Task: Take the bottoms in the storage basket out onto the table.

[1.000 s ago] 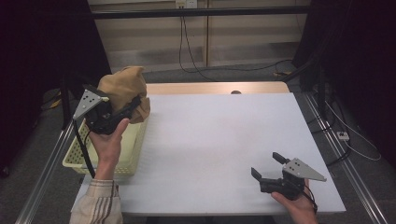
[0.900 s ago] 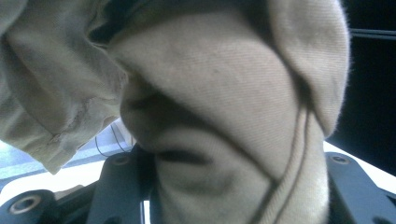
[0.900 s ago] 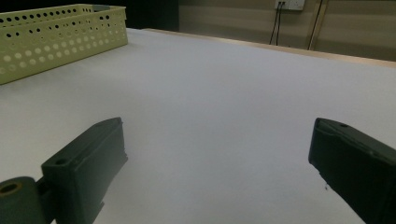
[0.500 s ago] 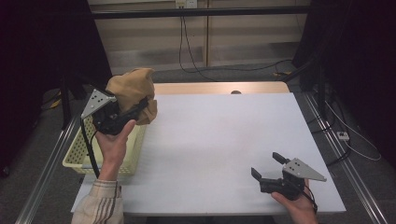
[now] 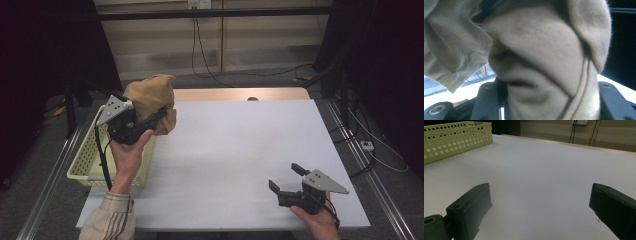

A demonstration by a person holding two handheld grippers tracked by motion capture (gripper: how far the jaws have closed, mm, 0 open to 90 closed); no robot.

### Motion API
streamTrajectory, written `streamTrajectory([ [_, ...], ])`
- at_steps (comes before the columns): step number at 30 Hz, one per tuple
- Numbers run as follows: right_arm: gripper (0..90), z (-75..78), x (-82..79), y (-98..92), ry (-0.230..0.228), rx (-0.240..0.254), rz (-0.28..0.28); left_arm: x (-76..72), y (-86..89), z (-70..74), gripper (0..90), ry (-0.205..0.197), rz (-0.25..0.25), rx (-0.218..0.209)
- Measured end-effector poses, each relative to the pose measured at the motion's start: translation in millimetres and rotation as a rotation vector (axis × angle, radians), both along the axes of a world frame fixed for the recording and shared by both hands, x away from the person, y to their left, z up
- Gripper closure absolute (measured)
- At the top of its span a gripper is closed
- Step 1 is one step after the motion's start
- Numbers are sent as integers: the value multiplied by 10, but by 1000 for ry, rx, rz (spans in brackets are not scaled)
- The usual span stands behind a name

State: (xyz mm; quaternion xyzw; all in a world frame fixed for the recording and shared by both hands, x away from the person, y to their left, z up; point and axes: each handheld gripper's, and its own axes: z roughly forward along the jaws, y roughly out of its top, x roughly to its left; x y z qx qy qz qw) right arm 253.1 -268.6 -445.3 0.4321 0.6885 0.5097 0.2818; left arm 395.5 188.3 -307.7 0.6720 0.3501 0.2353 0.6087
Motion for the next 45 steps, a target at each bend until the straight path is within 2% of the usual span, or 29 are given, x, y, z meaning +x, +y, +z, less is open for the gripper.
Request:
streamTrajectory([
  [17, 35, 2, -5, -1, 0, -2, 4, -9, -193, -28, 472, 13, -48, 49],
  [25, 35, 3, -3, -3, 1, 0, 8, 35, -277, -63, 472, 34, -64, 50],
  [29, 35, 2, 1, -7, -2, 2, 6, 62, -332, -39, 472, 41, -87, 41],
  [33, 35, 0, 3, -8, 4, 5, 1, 78, -378, 8, 472, 35, -92, 50],
  [39, 35, 0, 3, -11, 2, 3, -1, 122, -431, 64, 472, 29, -95, 32],
  [45, 35, 1, 1, -16, -1, 2, -2, 158, -513, 111, 472, 27, -110, 35],
])
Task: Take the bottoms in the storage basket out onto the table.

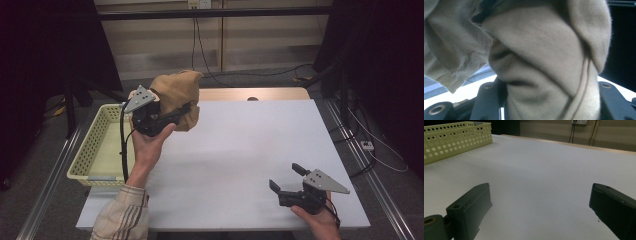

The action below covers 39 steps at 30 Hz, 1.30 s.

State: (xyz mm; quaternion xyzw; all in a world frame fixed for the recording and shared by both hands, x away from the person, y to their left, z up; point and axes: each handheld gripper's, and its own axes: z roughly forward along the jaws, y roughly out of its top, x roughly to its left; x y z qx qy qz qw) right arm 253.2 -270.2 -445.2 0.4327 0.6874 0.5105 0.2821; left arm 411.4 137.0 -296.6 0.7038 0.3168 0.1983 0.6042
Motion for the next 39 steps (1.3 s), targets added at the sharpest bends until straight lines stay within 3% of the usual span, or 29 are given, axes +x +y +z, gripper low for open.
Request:
streamTrajectory([
  [14, 35, -5, -5, -7, 6, 0, -7, 64, -186, -113, 472, 45, -44, -11],
  [29, 36, -10, 0, -4, 8, 0, -6, 115, -375, -219, 471, 73, -80, 19],
  [39, 35, -7, -4, -5, 8, -2, -4, 131, -548, -341, 471, 95, -103, 71],
])
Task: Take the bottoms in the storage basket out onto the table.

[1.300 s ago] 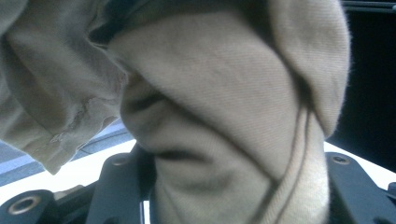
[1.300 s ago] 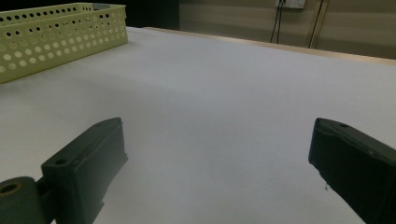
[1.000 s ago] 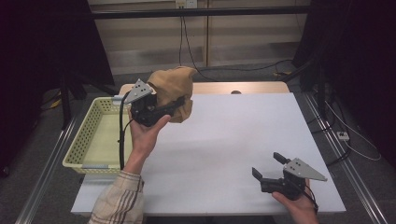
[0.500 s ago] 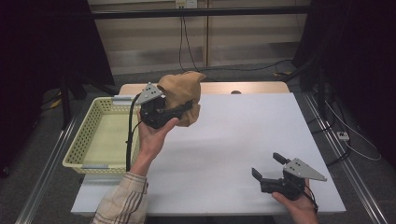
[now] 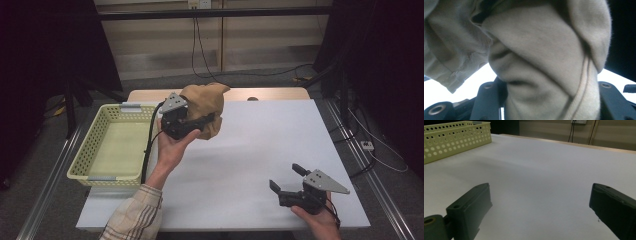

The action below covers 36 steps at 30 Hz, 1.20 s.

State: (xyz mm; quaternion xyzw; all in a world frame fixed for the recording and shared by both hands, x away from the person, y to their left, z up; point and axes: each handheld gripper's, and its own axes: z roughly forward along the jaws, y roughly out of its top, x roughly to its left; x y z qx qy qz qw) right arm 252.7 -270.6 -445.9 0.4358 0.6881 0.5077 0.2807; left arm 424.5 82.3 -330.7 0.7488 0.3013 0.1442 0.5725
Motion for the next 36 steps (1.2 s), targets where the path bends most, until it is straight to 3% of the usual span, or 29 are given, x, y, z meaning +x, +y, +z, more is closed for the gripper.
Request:
streamTrajectory([
  [14, 35, 5, -8, 5, 0, 0, 5, 36, -194, -203, 471, 37, -27, 56],
  [27, 37, 6, -9, 3, 0, 2, 7, 129, -225, -333, 471, 61, -12, 79],
  [36, 36, 4, -6, 7, 1, 0, 8, 154, -327, -435, 471, 75, -37, 119],
])
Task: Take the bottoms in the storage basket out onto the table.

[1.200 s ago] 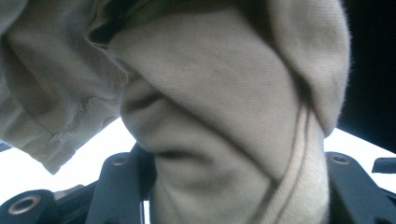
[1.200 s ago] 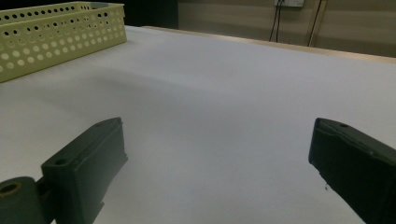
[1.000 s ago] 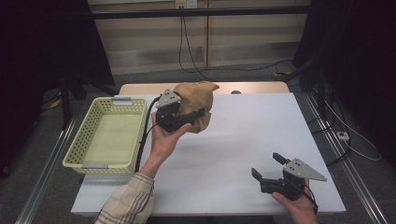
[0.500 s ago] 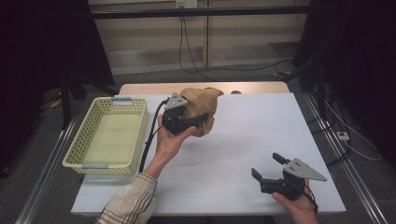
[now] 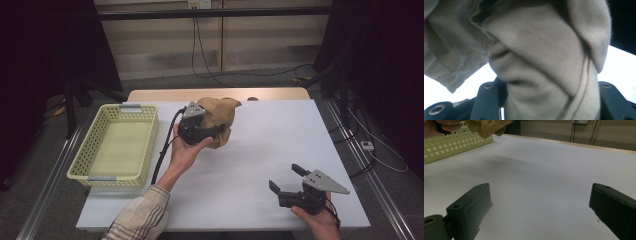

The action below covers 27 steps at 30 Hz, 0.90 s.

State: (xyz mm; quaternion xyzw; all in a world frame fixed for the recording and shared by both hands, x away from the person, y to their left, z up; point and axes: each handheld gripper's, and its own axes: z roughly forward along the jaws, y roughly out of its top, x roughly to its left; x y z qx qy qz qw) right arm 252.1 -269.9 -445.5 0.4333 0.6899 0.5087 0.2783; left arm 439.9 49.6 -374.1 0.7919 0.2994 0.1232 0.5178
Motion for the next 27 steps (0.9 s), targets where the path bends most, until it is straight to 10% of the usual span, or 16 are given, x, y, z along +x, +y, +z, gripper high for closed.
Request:
streamTrajectory([
  [27, 37, 0, -3, 2, 2, 0, 1, 60, -136, -253, 467, 50, -13, 105],
])
